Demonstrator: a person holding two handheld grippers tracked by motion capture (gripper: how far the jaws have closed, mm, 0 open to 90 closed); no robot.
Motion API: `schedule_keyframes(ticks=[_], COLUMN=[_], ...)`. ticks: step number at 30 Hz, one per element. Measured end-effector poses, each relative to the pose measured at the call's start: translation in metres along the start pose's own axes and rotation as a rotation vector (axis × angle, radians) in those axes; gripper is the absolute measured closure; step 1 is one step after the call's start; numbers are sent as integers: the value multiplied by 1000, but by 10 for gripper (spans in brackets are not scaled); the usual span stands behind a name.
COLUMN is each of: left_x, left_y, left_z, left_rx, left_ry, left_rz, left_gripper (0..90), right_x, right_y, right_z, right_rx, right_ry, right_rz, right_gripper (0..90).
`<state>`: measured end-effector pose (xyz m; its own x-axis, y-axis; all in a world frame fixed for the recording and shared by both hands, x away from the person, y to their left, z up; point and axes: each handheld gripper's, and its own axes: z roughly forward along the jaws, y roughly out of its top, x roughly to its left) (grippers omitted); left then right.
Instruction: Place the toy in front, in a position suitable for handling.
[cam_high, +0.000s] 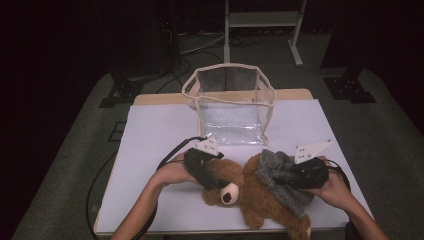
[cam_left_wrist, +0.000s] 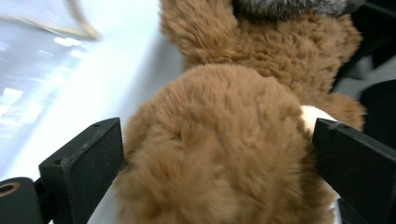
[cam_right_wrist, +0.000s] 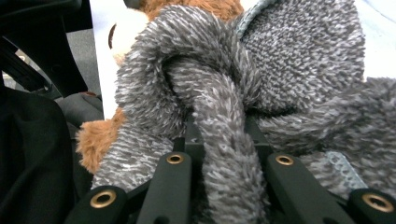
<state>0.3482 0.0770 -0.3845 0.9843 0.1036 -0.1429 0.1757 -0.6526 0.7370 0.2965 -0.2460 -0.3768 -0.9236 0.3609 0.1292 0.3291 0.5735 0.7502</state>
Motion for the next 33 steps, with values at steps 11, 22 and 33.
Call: schedule_keyframes(ticks=[11,22,33], left_x=[4,-2,-6], left_y=[6,-3,-7], left_z=[-9,-26,-17], left_rx=[21,29,7], left_ry=[64,100,36], left_rz=[33,65,13], left_gripper=[506,475,77], right_x=[-15,-23,-4], right_y=[3,18,3], right_z=[-6,-2,7], right_rx=[-68,-50,7], right_ry=[-42,-43,10], right_rz=[39,21,2], right_gripper=[765,764,771])
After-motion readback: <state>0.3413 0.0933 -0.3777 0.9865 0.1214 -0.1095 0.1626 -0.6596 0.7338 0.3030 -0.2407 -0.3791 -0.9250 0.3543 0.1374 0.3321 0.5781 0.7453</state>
